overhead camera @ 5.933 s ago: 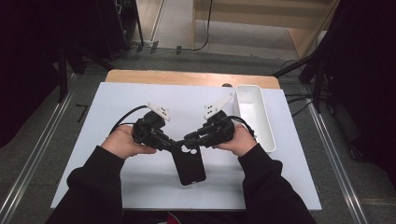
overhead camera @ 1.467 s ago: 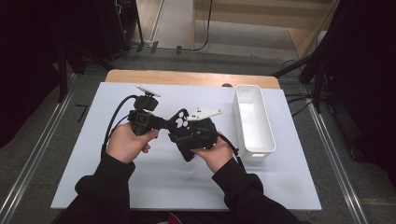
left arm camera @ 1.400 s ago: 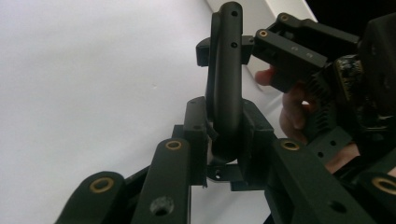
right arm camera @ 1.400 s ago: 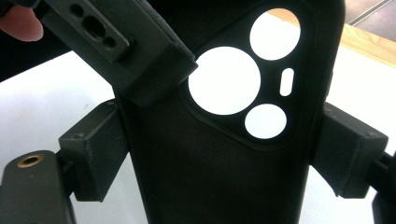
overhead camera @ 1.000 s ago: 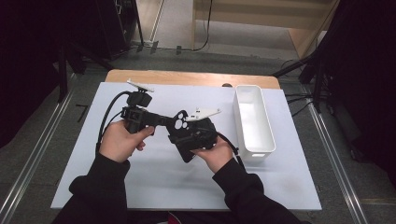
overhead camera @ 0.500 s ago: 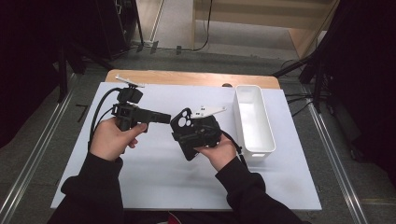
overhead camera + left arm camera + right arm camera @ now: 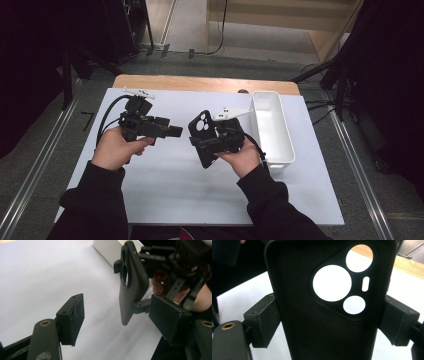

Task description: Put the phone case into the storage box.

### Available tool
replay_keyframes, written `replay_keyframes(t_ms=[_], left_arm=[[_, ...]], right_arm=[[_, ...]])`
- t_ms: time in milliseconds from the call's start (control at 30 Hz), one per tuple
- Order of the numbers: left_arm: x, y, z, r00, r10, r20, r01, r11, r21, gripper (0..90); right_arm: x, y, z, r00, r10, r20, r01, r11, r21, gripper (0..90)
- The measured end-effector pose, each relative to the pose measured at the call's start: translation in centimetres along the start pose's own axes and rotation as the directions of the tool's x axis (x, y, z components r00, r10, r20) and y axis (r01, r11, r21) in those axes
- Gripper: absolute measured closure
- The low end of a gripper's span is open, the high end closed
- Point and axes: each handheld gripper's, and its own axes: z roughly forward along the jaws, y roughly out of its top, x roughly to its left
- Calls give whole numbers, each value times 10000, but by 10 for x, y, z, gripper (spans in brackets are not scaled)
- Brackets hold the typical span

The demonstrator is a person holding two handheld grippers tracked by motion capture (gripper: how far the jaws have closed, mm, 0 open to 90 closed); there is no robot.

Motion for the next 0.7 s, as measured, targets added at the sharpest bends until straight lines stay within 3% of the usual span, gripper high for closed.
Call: replay_keyframes(t_ms=[100,300,500,700], left_arm=[[1,-2,4,9992,349,191,-349,9994,-7,284],[3,-8,9,9932,1161,103,-1163,9931,167,284],[6,-13,11,9905,1276,518,-1278,9918,4,285],[5,-21,14,9840,1759,289,-1760,9844,32,283]], right_arm=[[-3,2,-3,9997,-142,-203,141,9999,-44,118],[-11,6,-12,9977,-301,-608,297,9995,-72,117],[-18,10,-20,9934,-451,-1059,446,9990,-67,117],[-25,14,-26,9876,-479,-1492,470,9989,-91,116]])
